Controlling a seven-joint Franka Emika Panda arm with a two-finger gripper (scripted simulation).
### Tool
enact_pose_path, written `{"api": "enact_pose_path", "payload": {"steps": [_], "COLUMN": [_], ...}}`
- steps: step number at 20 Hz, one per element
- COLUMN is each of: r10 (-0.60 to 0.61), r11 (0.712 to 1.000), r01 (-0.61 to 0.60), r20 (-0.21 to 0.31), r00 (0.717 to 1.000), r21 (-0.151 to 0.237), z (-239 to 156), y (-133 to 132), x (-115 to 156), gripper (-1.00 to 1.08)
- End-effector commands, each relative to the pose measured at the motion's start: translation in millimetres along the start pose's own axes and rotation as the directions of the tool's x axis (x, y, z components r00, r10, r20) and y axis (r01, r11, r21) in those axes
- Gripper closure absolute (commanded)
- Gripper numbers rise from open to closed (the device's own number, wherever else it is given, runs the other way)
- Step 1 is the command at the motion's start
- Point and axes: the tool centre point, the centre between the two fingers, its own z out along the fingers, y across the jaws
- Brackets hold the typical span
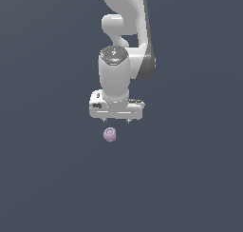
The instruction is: Pick up the object and move it to a goal position.
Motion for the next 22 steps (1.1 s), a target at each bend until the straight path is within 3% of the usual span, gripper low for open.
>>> {"api": "enact_pose_path", "payload": {"steps": [1, 12, 22], "r10": [-0.022, -0.146, -0.166], "r11": [1.000, 0.989, 0.986], "r01": [0.022, 0.146, 0.166], "r20": [0.004, 0.021, 0.024], "r00": [1.000, 0.989, 0.986], "r21": [0.000, 0.009, 0.012], "z": [11, 69, 81], "y": [5, 34, 39], "x": [0, -4, -5], "gripper": [-0.92, -0.92, -0.92]}}
